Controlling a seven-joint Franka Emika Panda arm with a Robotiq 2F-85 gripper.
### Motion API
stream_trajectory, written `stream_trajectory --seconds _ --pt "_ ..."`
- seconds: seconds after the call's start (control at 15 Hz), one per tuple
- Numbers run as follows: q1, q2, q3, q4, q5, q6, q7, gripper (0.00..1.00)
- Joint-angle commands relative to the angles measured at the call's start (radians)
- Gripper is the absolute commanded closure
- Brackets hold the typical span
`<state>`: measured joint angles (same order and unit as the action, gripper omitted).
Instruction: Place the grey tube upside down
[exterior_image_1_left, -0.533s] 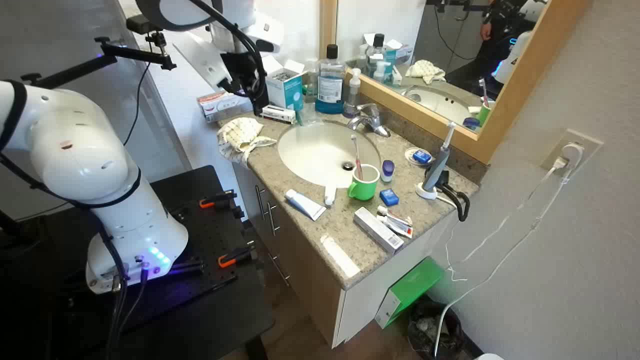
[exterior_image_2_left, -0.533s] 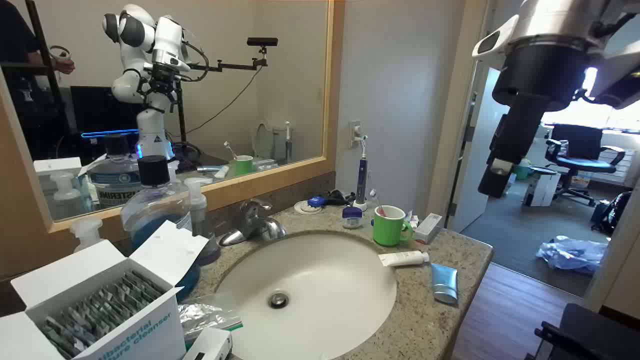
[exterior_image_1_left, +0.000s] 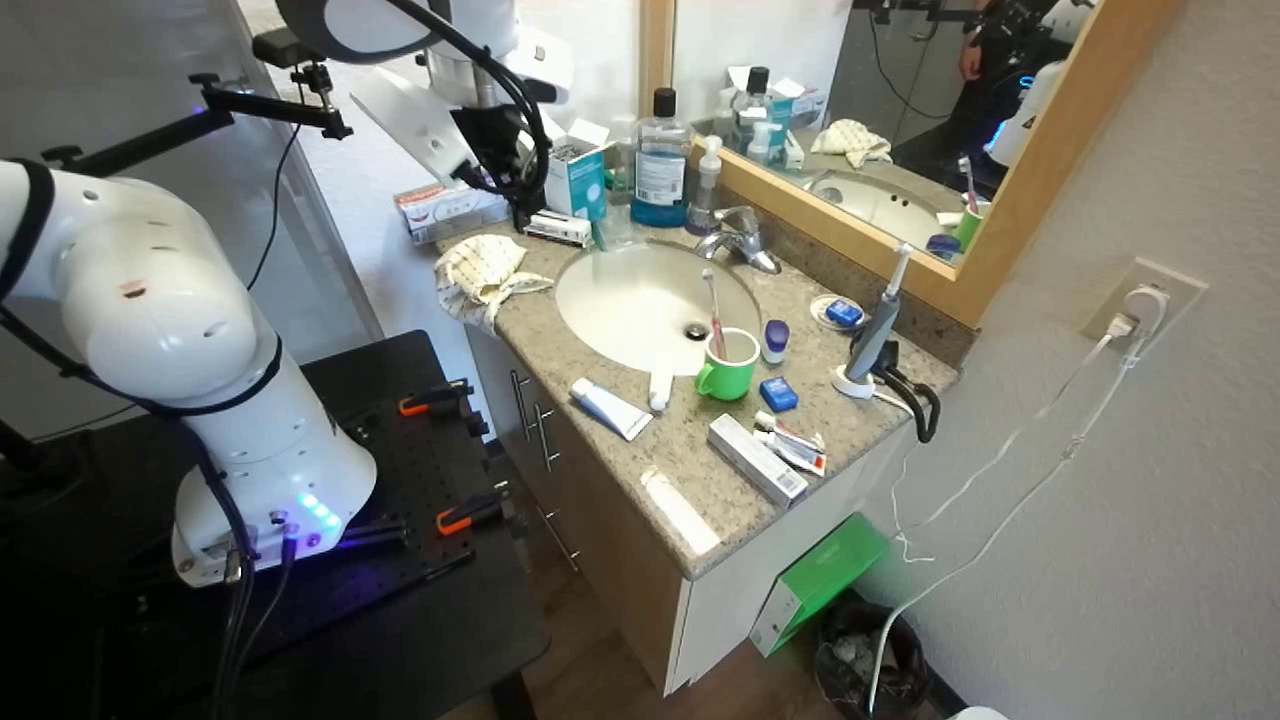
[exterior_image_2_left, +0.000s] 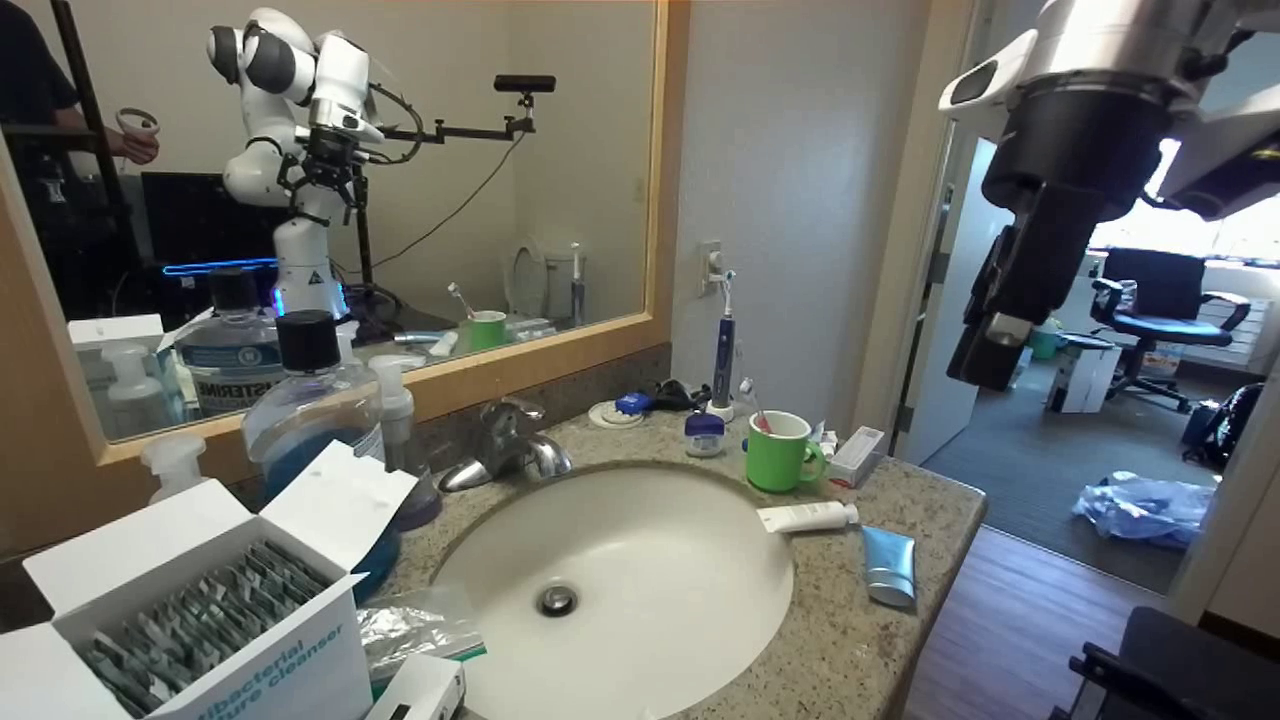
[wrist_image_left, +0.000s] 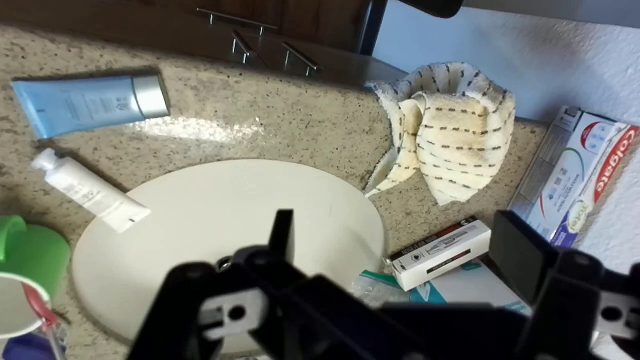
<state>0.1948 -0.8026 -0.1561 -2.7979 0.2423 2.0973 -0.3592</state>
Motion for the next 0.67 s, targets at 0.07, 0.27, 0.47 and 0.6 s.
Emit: stream_trajectory --seconds 0.07,0.27,0.47,0.6 --pt "0.056 0.057 -0.086 0.014 0.028 -0.001 -0.232 0.0" --pt "0.097 0.125 -0.149 0.029 0.043 -0.02 -0.411 0.0" --pt "0.106 0.212 -0.179 0.051 0.068 -0.047 -0.574 0.0" --pt "0.09 0.273 -0.178 0.072 0.082 -0.074 -0.659 0.0"
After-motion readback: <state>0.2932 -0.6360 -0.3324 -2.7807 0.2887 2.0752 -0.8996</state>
